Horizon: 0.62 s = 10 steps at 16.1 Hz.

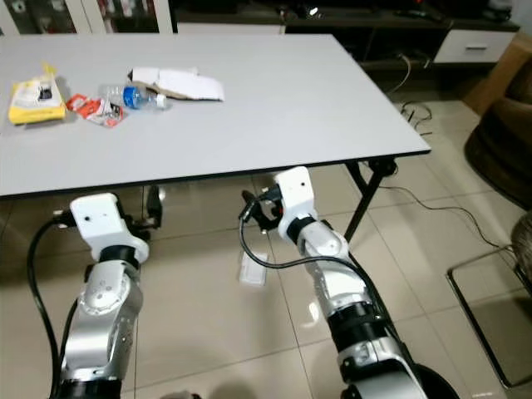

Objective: Picking trash to rubbish bin

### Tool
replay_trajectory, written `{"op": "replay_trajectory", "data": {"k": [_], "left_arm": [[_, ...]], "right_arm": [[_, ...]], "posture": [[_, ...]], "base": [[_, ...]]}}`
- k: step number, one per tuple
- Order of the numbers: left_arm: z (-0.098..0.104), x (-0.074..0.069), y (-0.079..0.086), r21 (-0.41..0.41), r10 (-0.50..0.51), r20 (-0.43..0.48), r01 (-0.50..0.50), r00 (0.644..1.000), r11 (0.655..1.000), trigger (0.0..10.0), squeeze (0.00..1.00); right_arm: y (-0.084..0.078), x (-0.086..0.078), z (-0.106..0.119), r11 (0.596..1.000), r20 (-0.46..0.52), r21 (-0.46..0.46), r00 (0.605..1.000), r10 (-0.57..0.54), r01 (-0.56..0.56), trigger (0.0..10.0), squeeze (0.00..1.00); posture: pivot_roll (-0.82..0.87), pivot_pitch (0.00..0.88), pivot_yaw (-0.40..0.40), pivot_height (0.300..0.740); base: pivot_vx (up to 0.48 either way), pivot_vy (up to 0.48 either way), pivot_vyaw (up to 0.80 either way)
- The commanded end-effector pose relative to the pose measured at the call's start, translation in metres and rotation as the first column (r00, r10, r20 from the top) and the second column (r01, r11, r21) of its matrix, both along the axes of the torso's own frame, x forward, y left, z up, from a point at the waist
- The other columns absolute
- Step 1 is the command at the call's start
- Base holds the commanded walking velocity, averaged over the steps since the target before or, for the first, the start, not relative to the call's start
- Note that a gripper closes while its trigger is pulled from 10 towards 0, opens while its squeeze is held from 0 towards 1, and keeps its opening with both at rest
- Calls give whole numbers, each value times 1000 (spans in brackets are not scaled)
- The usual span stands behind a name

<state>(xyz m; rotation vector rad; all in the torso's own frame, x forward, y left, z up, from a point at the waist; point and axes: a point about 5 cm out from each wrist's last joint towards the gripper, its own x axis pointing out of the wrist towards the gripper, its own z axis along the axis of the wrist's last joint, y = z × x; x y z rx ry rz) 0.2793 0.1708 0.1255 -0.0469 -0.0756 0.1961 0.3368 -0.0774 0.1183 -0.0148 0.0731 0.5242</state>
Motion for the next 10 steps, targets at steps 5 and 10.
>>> {"op": "replay_trajectory", "data": {"k": [5, 10], "left_arm": [[3, -2, 1, 3, 18, 9, -18, 1000, 1000, 10000, 0], [9, -2, 3, 16, 24, 32, -25, 999, 1000, 10000, 0]], "right_arm": [[1, -1, 8, 1000, 32, 23, 999, 12, -12, 10000, 0], [0, 3, 37, 994, 119, 103, 993, 17, -29, 10000, 0]], "posture": [[-17, 78, -80, 740], [-24, 74, -85, 740]], "base": [[392, 277, 0], [392, 275, 0]]}}
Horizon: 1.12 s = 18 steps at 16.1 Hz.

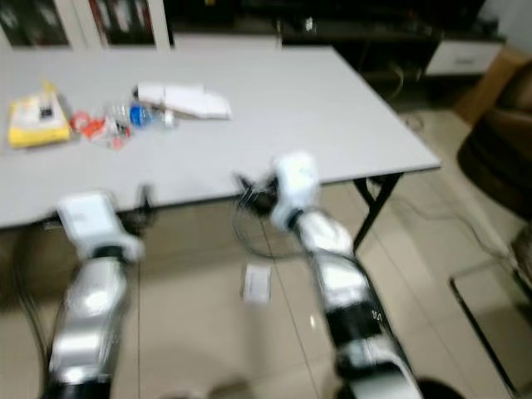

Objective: Picking trash to rubbish bin

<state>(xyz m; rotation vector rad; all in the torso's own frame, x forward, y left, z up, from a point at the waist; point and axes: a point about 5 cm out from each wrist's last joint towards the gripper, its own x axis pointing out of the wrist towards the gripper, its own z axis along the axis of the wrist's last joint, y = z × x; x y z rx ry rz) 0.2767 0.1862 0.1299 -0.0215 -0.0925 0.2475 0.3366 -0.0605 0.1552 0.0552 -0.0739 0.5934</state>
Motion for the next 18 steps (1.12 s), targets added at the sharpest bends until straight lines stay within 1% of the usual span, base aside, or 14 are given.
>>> {"op": "replay_trajectory", "data": {"k": [1, 2, 4, 8, 16, 18], "left_arm": [[4, 1, -12, -7, -28, 19, 28, 999, 1000, 10000, 0], [5, 1, -11, -9, -21, 19, 21, 1000, 1000, 10000, 0], [5, 1, -12, -13, -17, 21, 17, 1000, 1000, 10000, 0], [5, 1, -11, -16, -9, 22, 10, 1000, 1000, 10000, 0], [4, 2, -12, -17, -9, 11, 9, 1000, 1000, 10000, 0], [3, 2, -12, -18, 5, -3, -5, 1000, 1000, 10000, 0]], "right_arm": [[-16, 3, 1, 999, -5, 2, 999, -42, 42, 10000, 0], [-13, 1, 4, 1000, -1, 5, 1000, -23, 23, 10000, 0], [-10, -2, 5, 1000, -6, 15, 1000, -13, 13, 10000, 0], [-5, -7, 1, 1000, -33, 18, 999, 8, -7, 10000, 0], [-7, -7, -1, 1000, -60, 9, 998, 4, -3, 10000, 0], [-6, -7, -2, 1000, -66, 7, 998, 4, -4, 10000, 0]], "posture": [[-24, 74, -85, 740], [-24, 73, -88, 740], [-25, 74, -91, 740], [-26, 74, -94, 740], [-27, 78, -92, 740], [-26, 77, -91, 740]], "base": [[390, 277, 0], [394, 277, 0], [394, 274, 0], [391, 277, 0], [385, 285, 0], [323, 279, 0]]}}
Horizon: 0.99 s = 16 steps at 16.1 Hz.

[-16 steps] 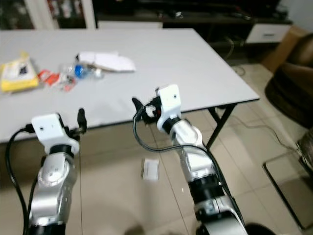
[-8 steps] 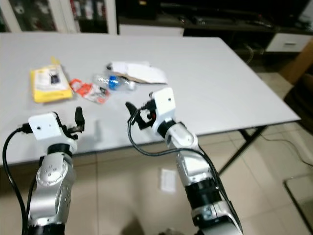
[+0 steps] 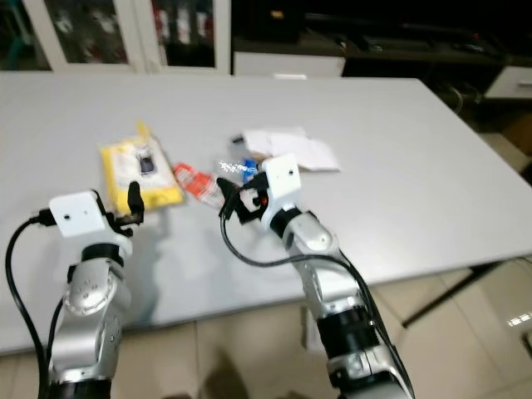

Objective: Picking trash to rubbish bin

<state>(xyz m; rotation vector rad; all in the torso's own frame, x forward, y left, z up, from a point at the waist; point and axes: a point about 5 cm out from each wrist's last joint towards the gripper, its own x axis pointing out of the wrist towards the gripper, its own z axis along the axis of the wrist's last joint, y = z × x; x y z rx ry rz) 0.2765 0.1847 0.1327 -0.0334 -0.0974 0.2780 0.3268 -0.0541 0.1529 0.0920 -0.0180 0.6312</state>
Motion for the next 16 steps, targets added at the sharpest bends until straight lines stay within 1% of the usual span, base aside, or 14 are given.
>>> {"op": "replay_trajectory", "data": {"k": [1, 9, 10, 12, 14, 15, 16], "left_arm": [[0, 2, -10, -2, -17, -13, 17, 1000, 1000, 10000, 0], [-3, 4, -9, -3, -8, -49, 8, 999, 1000, 10000, 0], [-7, 5, -10, -6, -16, -79, 15, 997, 1000, 10000, 0], [-10, 5, -12, -18, -31, -108, 29, 994, 999, 10000, 0], [-14, 4, -15, -43, -57, -160, 51, 985, 998, 10000, 0], [-14, 4, -18, -64, -72, -176, 61, 982, 996, 10000, 0], [-13, 3, -19, -82, -73, -173, 59, 982, 995, 10000, 0]], "right_arm": [[-13, 3, 0, 999, -7, -12, 999, -36, 36, 10000, 0], [-12, 2, -4, 999, -35, -31, 999, -22, 21, 10000, 0], [-15, 2, -5, 999, -47, -49, 999, -7, 4, 10000, 0], [-20, 4, -6, 998, -64, -68, 998, 6, -10, 10000, 0], [-20, 2, -9, 985, -119, -148, 990, 75, -92, 10000, 0], [-23, 0, -7, 966, -134, -202, 982, 136, -161, 10000, 0], [-24, -2, -6, 953, -156, -220, 972, 175, -207, 10000, 0]], "posture": [[-26, 77, -91, 740], [-25, 79, -90, 740], [-25, 79, -90, 740], [-25, 79, -90, 740], [-22, 83, -90, 740], [-22, 83, -90, 740], [-24, 89, -91, 740]], "base": [[0, 0, 0], [0, 0, 0], [0, 0, 0], [0, 0, 0], [0, 0, 0], [0, 0, 0], [0, 0, 0]]}}
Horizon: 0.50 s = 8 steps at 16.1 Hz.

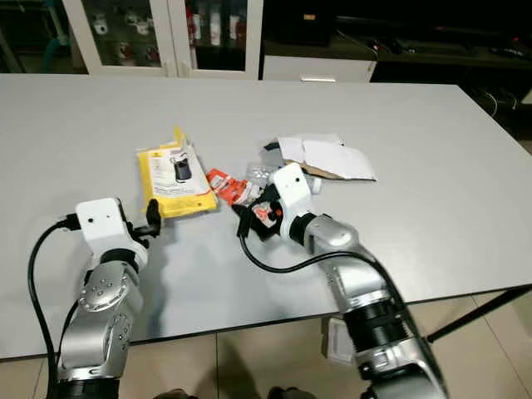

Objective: Picking trash to rubbish bin

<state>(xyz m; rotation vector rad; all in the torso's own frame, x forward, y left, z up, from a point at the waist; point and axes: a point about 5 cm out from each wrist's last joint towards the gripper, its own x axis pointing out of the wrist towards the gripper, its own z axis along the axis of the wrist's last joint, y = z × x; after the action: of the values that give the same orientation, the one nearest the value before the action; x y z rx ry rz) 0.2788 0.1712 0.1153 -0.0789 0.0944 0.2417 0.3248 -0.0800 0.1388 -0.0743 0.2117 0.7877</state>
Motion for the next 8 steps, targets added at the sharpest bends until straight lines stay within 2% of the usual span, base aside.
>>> {"op": "replay_trajectory", "data": {"k": [1, 4, 6, 8], "left_arm": [[5, 1, -6, -39, -16, 12, 17, 1000, 999, 10000, 0], [3, 2, -6, -142, 11, 3, -11, 1000, 990, 10000, 0], [5, 2, -9, -198, 7, 15, -4, 1000, 980, 10000, 0], [2, 3, -12, -297, 26, 18, -19, 1000, 955, 10000, 0]], "right_arm": [[0, -3, 12, 995, 18, -41, 996, 89, -88, 10000, 0], [-10, -6, 22, 981, 12, -78, 984, 180, -179, 10000, 0], [-14, -9, 20, 973, -13, -104, 978, 208, -209, 10000, 0], [-15, -11, 17, 969, -31, -119, 976, 215, -217, 10000, 0]], "posture": [[-24, 89, -91, 740], [-35, 90, -91, 740], [-40, 92, -94, 740], [-45, 94, -98, 740]], "base": [[0, 0, 0], [0, 0, 0], [0, 0, 0], [0, 0, 0]]}}
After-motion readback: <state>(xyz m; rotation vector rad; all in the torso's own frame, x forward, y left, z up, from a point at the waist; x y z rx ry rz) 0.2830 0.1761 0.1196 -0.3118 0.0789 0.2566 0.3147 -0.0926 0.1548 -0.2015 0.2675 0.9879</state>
